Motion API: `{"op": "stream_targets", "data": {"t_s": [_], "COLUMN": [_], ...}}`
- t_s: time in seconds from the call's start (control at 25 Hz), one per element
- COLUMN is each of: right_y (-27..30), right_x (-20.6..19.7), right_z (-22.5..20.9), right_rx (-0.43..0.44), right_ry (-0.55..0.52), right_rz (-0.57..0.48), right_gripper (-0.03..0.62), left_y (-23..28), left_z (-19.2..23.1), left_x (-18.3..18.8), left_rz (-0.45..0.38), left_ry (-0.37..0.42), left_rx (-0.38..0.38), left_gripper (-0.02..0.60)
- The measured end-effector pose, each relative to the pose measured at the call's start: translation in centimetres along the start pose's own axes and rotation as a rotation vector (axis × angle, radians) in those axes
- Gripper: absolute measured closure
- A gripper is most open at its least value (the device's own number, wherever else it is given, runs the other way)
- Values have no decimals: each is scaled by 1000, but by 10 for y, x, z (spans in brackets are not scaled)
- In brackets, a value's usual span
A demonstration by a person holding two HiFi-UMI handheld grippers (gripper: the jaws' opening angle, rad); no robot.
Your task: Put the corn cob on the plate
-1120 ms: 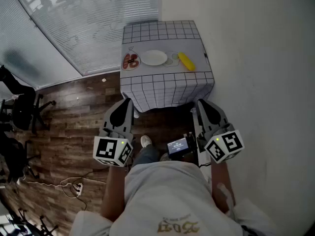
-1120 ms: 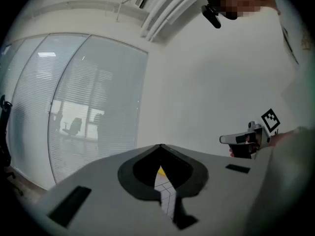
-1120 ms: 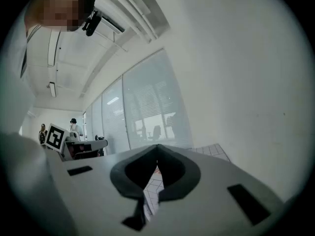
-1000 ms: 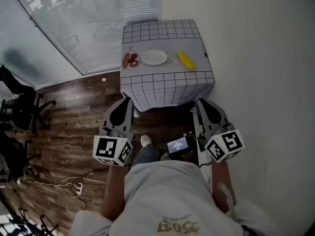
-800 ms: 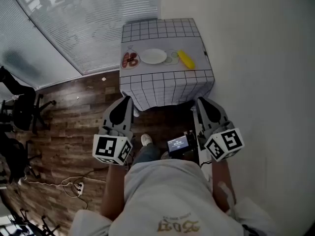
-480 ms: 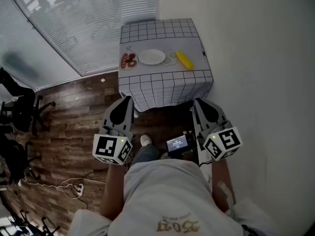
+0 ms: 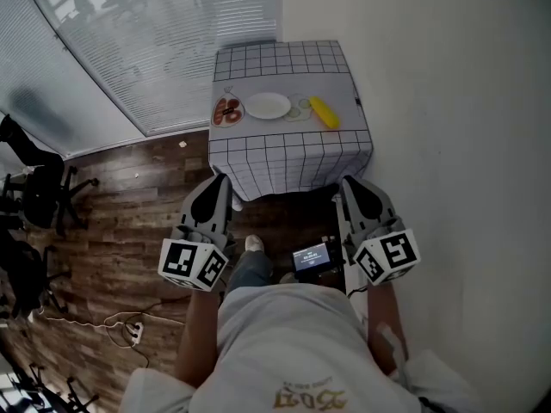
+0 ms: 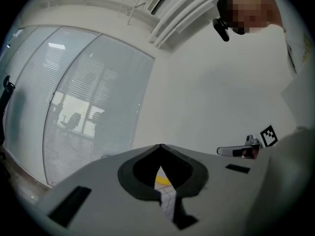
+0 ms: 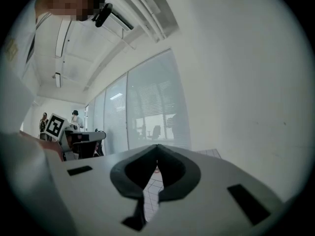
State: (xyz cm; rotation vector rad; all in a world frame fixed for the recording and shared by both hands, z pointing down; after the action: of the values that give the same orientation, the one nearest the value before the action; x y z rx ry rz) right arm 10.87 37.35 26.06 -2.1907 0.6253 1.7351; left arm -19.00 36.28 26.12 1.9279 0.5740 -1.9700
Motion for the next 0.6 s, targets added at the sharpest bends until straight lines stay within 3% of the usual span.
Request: {"op": "stream_targets", "data": {"t_s": [0.16, 0.36, 0.6], "right_y": [4, 21, 50], "right_x": [-1, -2, 4], "right_z": [-5, -18, -45], "right_rx": [-18, -28, -81], "right_ry": [-16, -35, -67], "right_rz": [7, 16, 16], "right_gripper": [588, 588, 588], "left_y": [6, 25, 73], "left_z": [-1, 9, 25], "left_x": [-6, -15, -23], "left_rz": [40, 45, 44], "left_ry": [68, 77, 104], "left_rx": [21, 32, -25], "left_gripper": [574, 574, 574]}}
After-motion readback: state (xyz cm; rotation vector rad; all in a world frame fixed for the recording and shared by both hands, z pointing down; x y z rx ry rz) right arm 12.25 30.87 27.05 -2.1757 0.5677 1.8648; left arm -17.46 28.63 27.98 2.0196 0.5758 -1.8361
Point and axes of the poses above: the fingertips, and each gripper's own axes: y forward along the fingers, z to its left, x out of its top, the point moved 8 cm from there along -y, backward along the fingers, and after that the axes turned 10 degrees about y, right-handed, at the moved point
